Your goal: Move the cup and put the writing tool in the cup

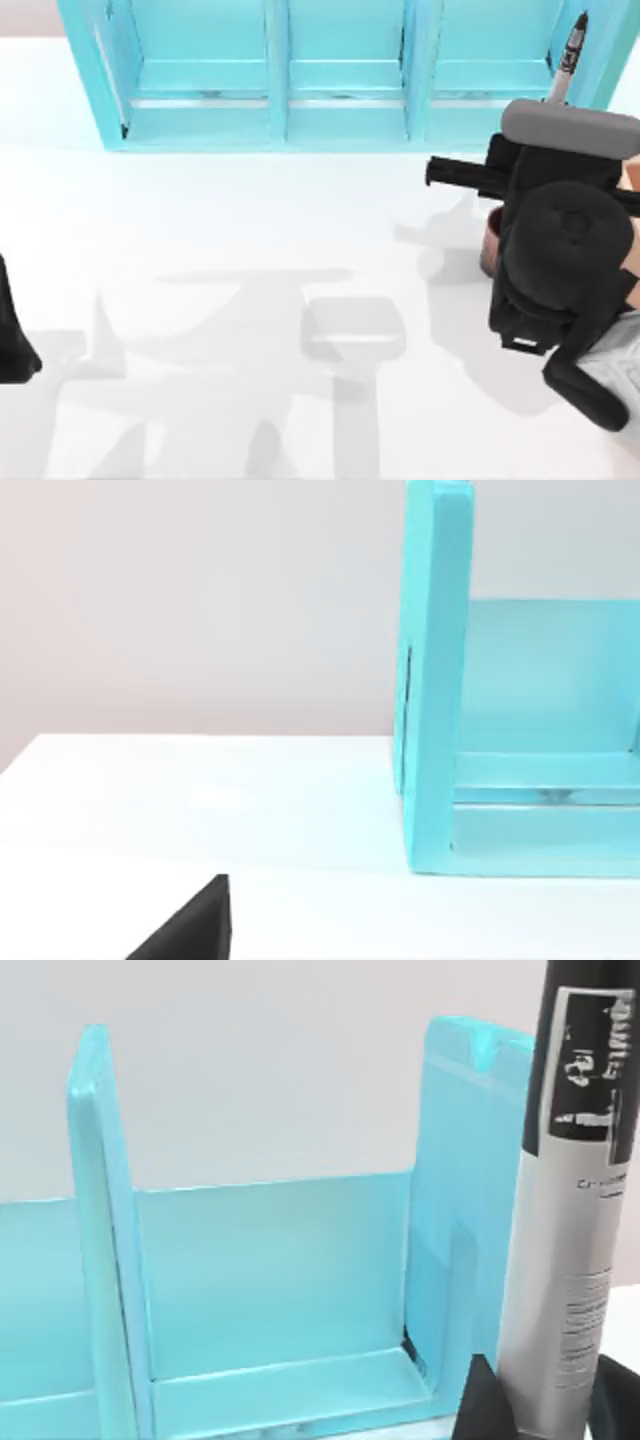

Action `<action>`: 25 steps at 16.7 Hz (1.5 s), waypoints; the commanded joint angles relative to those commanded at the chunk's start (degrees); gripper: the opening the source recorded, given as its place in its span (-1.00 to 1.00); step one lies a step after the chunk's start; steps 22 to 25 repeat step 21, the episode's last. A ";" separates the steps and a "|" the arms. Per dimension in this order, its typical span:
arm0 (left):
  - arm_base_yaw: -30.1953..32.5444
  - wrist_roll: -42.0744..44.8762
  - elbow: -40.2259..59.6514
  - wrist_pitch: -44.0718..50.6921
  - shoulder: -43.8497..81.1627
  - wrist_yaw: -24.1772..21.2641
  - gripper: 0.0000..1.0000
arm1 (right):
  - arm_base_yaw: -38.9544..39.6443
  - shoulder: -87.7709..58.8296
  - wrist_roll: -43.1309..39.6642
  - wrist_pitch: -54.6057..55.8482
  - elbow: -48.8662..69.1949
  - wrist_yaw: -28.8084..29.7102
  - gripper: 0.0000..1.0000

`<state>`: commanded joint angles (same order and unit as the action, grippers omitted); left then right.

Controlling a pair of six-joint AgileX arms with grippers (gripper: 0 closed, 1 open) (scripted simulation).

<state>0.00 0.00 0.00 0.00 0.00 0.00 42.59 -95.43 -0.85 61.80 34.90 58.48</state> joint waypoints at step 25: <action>0.00 0.00 0.00 0.00 0.00 0.00 1.00 | 0.00 0.00 0.00 0.00 0.00 0.00 1.00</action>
